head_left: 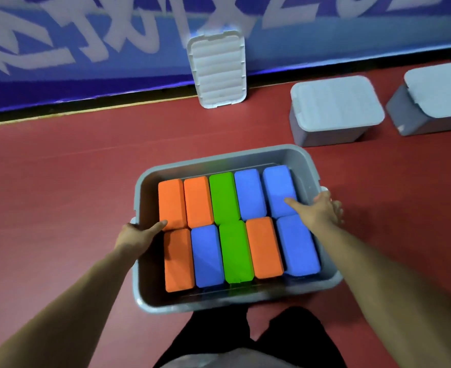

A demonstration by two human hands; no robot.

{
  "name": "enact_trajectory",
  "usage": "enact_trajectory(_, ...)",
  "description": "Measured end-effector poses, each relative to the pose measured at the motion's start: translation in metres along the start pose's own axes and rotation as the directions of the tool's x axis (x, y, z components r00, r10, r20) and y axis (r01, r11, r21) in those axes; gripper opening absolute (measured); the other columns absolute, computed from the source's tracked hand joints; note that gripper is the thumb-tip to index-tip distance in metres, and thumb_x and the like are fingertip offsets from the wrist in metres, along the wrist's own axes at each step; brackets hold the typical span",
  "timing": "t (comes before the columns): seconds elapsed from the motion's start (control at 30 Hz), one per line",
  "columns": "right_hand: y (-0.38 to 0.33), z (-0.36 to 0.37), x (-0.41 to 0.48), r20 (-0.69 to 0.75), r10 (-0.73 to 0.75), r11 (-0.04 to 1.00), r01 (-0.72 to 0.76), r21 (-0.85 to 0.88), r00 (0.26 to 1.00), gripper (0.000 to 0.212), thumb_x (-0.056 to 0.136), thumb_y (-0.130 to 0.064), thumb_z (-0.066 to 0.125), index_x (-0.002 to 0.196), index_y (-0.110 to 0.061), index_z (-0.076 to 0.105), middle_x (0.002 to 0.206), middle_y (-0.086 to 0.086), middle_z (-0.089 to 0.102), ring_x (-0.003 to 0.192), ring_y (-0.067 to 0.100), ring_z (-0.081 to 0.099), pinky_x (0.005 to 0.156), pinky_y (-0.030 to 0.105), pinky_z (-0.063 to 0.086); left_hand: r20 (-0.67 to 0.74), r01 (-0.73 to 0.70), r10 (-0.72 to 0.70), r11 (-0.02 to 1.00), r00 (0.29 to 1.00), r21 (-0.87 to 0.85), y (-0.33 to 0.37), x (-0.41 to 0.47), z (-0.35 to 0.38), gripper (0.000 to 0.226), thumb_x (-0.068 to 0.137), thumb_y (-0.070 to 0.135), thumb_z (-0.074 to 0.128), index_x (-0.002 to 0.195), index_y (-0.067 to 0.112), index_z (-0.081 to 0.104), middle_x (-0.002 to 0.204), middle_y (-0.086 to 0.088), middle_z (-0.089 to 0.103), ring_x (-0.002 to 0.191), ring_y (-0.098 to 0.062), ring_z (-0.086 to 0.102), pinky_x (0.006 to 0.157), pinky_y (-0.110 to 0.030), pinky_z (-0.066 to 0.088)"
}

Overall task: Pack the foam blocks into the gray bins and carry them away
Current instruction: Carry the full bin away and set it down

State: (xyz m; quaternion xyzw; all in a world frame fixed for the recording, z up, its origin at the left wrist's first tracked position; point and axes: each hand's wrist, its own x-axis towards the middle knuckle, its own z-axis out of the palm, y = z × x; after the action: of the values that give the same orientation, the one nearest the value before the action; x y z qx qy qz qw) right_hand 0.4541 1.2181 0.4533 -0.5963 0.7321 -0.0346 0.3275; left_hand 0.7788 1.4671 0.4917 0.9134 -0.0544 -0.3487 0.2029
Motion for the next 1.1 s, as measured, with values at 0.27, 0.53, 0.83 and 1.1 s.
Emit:
enact_trajectory(0.27,-0.103,-0.02,0.17,0.035,0.037,0.996,-0.04,0.077,0.999,0.089,0.063,-0.069,0.078,0.126,-0.016,0.045,0.132,0.016,0.048,0.126,0.036,0.043,0.104,0.044,0.036,-0.025,0.03,-0.028,0.997,0.999,0.068,0.197,0.114,0.014,0.066,0.072,0.069,0.072,0.082,0.005,0.062,0.077,-0.013,0.062,0.067,-0.027,0.058,0.057,-0.033,0.045)
enact_trajectory(0.53,-0.228,-0.007,0.357,0.184,-0.069,0.997,0.073,-0.019,0.981,0.085,0.063,-0.067,0.08,0.119,-0.014,0.046,0.128,0.015,0.045,0.116,0.034,0.048,0.083,0.034,0.04,-0.086,0.129,-0.134,0.99,0.987,-0.053,0.334,0.222,0.046,0.059,0.072,0.061,0.078,0.092,0.008,0.06,0.086,-0.009,0.061,0.066,-0.02,0.055,0.055,-0.031,0.045)
enact_trajectory(0.83,-0.335,0.06,0.483,0.294,-0.006,0.997,0.03,-0.077,0.956,0.074,0.066,-0.069,0.075,0.117,-0.022,0.049,0.121,0.012,0.044,0.111,0.034,0.052,0.096,0.041,0.048,-0.017,0.177,-0.177,0.984,0.984,0.023,0.407,0.396,0.048,0.077,0.073,0.074,0.067,0.106,0.006,0.064,0.09,-0.012,0.065,0.074,-0.025,0.059,0.057,-0.032,0.042)
enact_trajectory(1.1,-0.375,0.202,0.609,0.215,0.174,0.977,-0.196,0.086,0.961,0.081,0.039,-0.085,0.074,0.093,-0.028,0.057,0.112,0.004,0.067,0.107,0.028,0.064,0.098,0.045,0.051,0.081,0.216,-0.217,0.976,0.973,0.025,0.426,0.604,0.101,0.08,0.066,0.079,0.068,0.107,0.01,0.066,0.093,-0.011,0.069,0.082,-0.029,0.065,0.07,-0.038,0.054)
